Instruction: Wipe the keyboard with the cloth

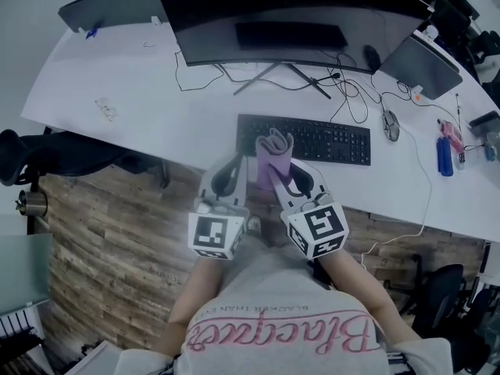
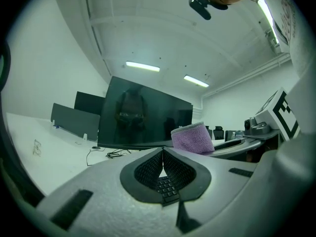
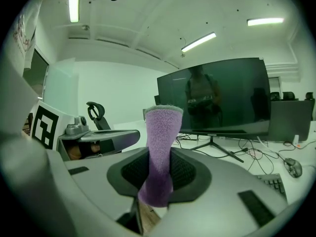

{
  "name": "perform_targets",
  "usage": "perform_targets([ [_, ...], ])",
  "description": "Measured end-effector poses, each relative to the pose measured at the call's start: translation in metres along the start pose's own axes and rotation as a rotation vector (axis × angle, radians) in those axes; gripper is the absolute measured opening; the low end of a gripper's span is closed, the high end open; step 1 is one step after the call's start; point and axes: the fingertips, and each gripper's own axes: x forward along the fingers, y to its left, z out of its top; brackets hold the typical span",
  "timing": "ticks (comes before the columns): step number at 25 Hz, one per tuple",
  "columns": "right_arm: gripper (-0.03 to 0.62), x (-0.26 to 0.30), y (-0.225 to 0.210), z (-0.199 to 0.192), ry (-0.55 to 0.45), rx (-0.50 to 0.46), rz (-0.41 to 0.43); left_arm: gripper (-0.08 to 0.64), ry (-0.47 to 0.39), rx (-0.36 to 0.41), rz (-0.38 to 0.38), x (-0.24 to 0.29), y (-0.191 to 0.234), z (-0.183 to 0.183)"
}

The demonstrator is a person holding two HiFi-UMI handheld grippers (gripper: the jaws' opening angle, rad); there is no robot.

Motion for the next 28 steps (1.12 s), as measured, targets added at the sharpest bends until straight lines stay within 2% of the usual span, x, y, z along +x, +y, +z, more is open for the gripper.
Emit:
perform_targets([
  [8,0.086,0.061,-0.008,0.002,0.053,0.002,0.004,0.005,0.049,-0.013,0.009,0.024,0.041,-0.019],
  [12,0.086,0.089,-0.008,-0.009,0.089,0.013,0.007,0.005,0.08,0.004,0.008,0.04,0.06,-0.029],
  [28,0.086,0.179,-0.051,-0.06,0.22,0.081,-0.037,0.005,0.213,-0.034,0.063,0.095,0.109,-0.092],
])
